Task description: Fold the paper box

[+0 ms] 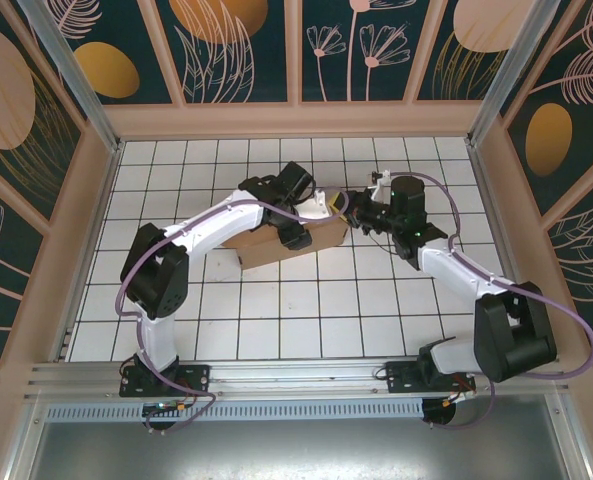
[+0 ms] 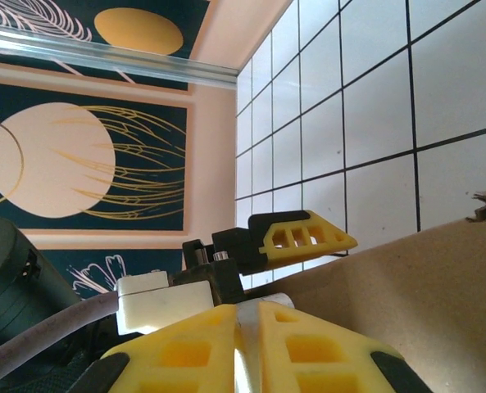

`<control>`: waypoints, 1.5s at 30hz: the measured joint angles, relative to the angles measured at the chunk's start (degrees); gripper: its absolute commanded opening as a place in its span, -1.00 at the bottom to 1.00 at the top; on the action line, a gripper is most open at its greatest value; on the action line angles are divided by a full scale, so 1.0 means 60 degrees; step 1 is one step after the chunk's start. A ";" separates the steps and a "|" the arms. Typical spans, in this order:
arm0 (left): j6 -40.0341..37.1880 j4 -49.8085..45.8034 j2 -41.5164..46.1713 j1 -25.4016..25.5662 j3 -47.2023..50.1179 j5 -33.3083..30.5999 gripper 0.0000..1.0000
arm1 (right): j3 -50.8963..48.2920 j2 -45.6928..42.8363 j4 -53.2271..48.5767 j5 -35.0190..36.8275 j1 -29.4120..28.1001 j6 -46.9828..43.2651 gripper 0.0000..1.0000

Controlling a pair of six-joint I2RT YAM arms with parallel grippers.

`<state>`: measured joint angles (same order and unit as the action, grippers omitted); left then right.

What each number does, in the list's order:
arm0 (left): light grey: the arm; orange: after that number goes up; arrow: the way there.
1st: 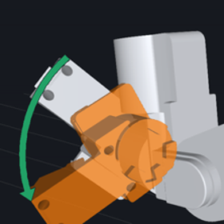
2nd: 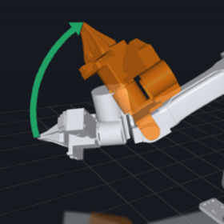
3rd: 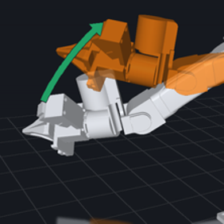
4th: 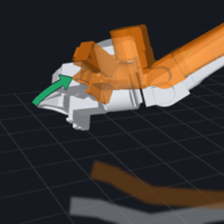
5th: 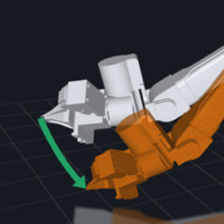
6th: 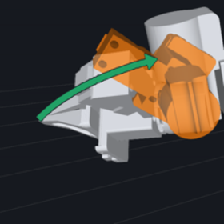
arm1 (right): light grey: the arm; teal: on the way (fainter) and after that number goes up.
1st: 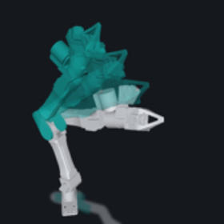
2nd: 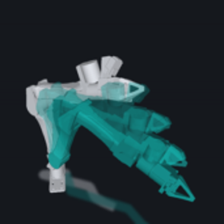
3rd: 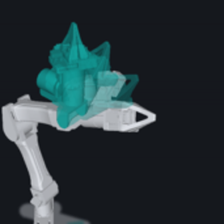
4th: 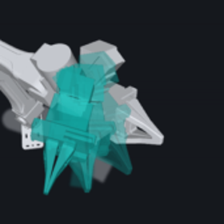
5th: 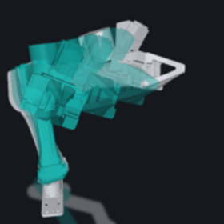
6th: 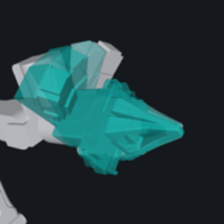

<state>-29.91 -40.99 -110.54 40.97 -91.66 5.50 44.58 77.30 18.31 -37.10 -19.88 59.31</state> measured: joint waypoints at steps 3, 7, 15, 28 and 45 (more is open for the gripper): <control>-0.0051 -0.0004 -0.0073 -0.0102 -0.0076 0.0229 0.17 | 0.0124 0.0076 -0.0004 0.0047 0.0007 0.0109 -0.66; -0.0146 0.0015 -0.0189 -0.0244 -0.0229 0.0521 0.20 | 0.0153 0.0146 -0.0066 0.0251 0.0302 0.0295 -0.65; -0.0109 -0.0044 -0.0597 -0.0350 -0.0867 0.0586 0.54 | 0.0670 0.0153 -0.0237 0.0244 0.0765 0.0386 -0.65; -0.0036 -0.0055 -0.0576 -0.0393 -0.1104 0.0364 0.97 | 0.0885 0.0736 -0.0408 0.0244 0.0743 0.0277 -0.64; 0.0262 0.0204 0.0707 -0.0393 -0.1060 0.0117 0.97 | 0.1555 0.0871 -0.1111 0.0248 0.0688 -0.0506 -0.64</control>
<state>-28.34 -39.77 -106.30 38.61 -98.02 6.20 53.91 82.52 11.64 -35.62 -15.75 56.27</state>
